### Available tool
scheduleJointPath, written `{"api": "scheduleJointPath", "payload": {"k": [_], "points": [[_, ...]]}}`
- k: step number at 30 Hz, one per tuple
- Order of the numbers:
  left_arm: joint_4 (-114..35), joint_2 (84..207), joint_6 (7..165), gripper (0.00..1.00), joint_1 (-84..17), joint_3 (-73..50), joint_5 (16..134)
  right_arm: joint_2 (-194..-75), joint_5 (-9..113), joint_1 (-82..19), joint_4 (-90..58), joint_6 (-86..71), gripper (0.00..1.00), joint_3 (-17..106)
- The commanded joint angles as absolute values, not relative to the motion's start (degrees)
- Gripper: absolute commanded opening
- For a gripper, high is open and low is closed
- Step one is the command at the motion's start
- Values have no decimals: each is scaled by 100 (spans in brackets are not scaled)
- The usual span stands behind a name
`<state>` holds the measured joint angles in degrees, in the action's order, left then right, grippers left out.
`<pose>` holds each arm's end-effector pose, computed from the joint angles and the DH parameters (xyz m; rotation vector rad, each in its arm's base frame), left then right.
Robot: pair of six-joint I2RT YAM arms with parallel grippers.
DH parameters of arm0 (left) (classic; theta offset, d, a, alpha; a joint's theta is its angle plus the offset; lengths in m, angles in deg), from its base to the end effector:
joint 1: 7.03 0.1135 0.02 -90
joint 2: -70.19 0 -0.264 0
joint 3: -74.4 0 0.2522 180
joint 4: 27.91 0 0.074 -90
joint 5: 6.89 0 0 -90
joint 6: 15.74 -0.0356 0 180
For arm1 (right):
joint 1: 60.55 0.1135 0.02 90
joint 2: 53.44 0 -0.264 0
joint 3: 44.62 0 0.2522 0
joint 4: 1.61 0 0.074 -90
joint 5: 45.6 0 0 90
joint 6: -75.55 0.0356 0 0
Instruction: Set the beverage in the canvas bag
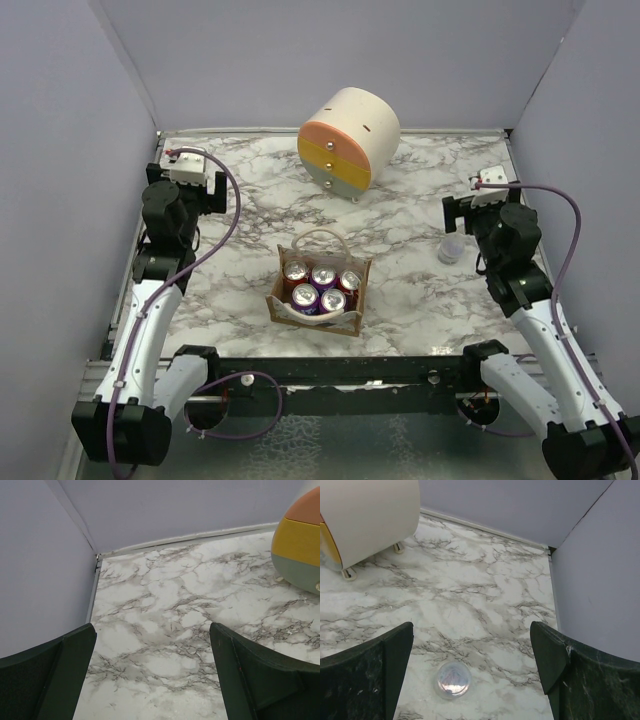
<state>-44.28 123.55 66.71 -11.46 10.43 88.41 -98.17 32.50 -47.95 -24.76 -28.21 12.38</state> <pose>0.2188 -0.0137 0.3608 0.1048 1.6690 0.1184 0.1829 0.0334 0.3323 -0.2529 1.7424 -0.1975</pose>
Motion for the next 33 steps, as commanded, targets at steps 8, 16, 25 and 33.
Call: {"api": "scheduleJointPath", "payload": {"k": [8,16,25,33], "points": [[-4800,12015,6788,99,-998,756,8320,-9402,3974,-5104,-2534,-2783,100,1198],[-4857,12053,6807,99,-951,743,8562,-9401,4005,-5264,-2637,-2782,100,1238],[-4975,12145,6768,99,-952,711,8391,-9473,4022,-5327,-2706,-2772,100,1294],[-4974,12138,6727,99,-941,731,8317,-9476,4078,-5325,-2714,-2805,100,1281]]}}
